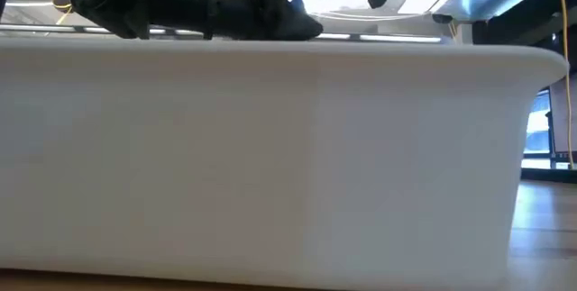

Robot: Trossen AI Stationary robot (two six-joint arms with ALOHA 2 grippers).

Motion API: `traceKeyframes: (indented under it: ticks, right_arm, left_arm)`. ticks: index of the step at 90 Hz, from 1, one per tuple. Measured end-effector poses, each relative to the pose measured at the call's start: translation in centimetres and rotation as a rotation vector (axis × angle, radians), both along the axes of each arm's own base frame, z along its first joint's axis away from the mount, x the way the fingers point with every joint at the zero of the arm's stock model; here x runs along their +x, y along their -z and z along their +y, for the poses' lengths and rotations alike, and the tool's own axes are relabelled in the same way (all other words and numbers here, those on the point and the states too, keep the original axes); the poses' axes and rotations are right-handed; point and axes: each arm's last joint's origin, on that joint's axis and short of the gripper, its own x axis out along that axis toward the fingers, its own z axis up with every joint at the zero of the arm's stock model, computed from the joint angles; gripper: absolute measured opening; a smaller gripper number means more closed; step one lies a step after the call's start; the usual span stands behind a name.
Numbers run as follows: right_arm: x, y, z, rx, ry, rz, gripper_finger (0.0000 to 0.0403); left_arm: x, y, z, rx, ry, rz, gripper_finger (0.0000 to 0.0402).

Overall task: Sort silverware
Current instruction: Put the blue fork into the white silverware tray

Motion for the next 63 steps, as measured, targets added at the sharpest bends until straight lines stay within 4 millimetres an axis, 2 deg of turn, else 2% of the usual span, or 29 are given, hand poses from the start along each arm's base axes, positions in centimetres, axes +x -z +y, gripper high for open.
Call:
traceKeyframes:
  ticks: [8,18,37,48,63]
  right_arm:
    - [-0.1,0.0,0.3,-0.04,-0.004,0.024,0.0028]
    - [-0.4,0.0,1.0,-0.122,-0.002,0.06,0.0078]
    - [-1.6,-0.3,3.6,-0.301,0.059,0.138,0.0166]
    - [-2.7,-0.3,5.4,-0.425,0.126,0.225,0.0189]
    - [-4.3,-0.3,7.7,-0.622,0.196,0.373,0.0194]
  left_arm:
    - [0.0,0.0,0.0,0.011,-0.003,0.005,0.0001]
    - [0.0,0.1,0.0,0.017,-0.009,0.017,0.0001]
    - [0.0,0.3,0.1,0.049,-0.02,0.049,0.0001]
    - [-0.1,0.4,0.2,0.054,-0.024,0.093,0.0001]
    - [-0.5,0.0,0.5,0.067,-0.057,0.155,0.0001]
